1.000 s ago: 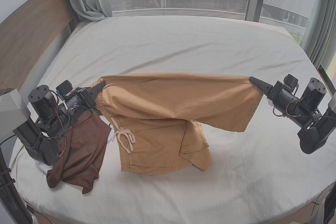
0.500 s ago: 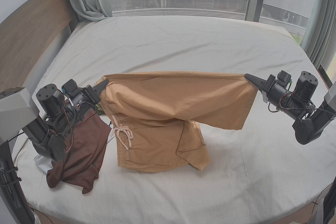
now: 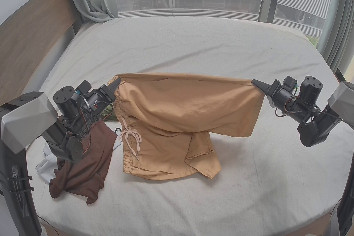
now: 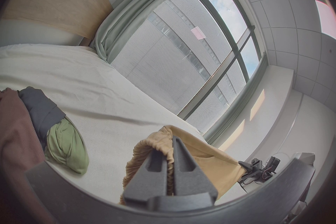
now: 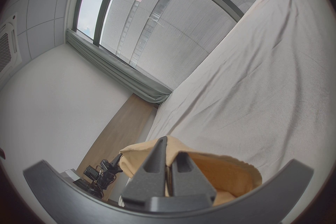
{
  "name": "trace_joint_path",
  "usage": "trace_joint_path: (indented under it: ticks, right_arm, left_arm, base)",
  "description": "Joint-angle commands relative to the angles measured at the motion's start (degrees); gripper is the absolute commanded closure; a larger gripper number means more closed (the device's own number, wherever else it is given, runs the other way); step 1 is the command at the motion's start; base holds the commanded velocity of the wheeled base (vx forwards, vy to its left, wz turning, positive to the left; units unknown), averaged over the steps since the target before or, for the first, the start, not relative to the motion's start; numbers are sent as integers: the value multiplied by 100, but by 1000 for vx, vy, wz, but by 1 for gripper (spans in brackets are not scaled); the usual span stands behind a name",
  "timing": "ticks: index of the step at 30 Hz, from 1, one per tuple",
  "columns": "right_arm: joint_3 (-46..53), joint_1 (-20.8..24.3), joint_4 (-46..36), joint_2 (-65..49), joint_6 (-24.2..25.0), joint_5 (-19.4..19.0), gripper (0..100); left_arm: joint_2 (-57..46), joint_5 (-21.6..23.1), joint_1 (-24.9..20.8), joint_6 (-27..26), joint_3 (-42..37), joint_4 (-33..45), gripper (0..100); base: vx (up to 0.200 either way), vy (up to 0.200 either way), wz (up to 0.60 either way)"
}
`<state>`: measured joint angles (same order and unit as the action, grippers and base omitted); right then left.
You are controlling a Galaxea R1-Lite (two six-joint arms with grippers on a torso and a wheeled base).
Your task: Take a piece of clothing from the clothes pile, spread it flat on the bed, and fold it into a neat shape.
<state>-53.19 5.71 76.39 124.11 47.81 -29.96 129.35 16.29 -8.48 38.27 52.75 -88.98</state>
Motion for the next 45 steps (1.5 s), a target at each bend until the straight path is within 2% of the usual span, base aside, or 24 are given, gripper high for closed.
trace_joint_path:
  ticks: [1, 18, 28, 45]
  right_arm:
    - [-210, 1, -1, 315, 0, 8, 100]
    - [-1326, 18, -177, 1054, -9, 8, 100]
    - [-1906, 1, -291, 1493, -9, 8, 100]
    - [-2512, 1, -379, 1783, -35, 26, 100]
  left_arm:
    - [362, -47, -13, 5, 236, -5, 100]
    - [1022, -91, 31, 32, 1141, 3, 100]
    - [1312, -91, 57, 515, 1581, 39, 100]
    - [1549, -64, 57, 515, 2011, 258, 100]
  base:
    - [0, 0, 0]
    - [0, 0, 0]
    - [0, 0, 0]
    - [0, 0, 0]
